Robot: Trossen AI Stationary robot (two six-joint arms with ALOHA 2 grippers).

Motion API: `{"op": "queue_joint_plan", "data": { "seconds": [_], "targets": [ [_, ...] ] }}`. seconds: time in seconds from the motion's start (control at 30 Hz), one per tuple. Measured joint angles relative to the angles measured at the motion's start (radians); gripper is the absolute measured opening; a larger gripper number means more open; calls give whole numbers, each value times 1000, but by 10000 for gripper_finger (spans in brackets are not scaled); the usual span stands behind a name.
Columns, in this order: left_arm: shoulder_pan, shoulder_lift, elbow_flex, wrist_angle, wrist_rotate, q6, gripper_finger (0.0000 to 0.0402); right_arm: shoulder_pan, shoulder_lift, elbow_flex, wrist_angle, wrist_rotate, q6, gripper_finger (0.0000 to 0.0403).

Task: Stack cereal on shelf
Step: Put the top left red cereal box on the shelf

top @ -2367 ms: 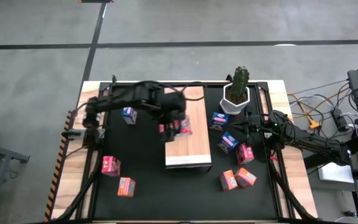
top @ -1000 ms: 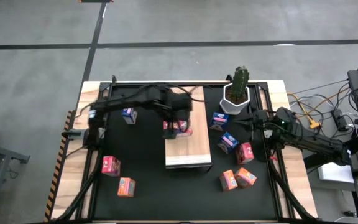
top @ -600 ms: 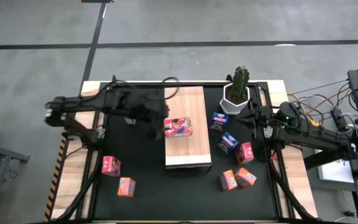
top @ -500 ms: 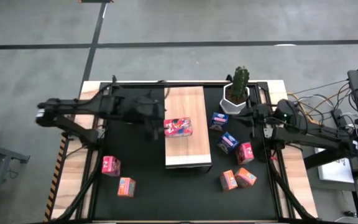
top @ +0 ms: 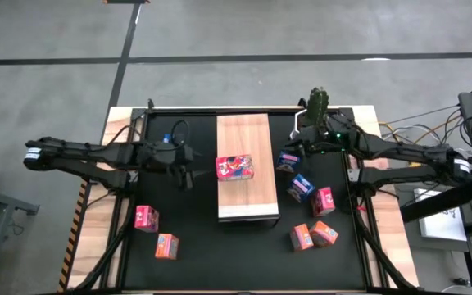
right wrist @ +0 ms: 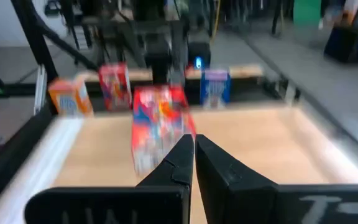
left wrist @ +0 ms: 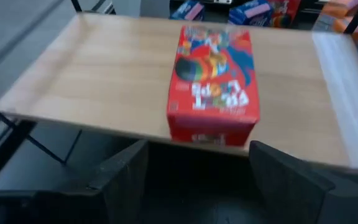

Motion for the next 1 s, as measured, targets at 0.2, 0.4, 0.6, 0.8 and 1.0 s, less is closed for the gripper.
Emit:
{"op": "queue_joint_plan", "data": {
  "seconds": [0.2,0.4,0.6,0.8,1.0],
  "targets": [
    [0,-14,-115,117,3,-20,206,35,80,59,-30,0,-6,9],
    [0,14,-149,166,4,-37,168,64,167,150,-16,0,44,9],
    [0,35,-158,178,12,-37,141,99,284,271,-97,-3,-16,9],
    [0,48,-174,197,12,-41,119,127,410,412,-198,0,-82,9],
    [0,51,-186,231,12,-52,102,138,503,527,-402,73,-130,9]
  ]
}}
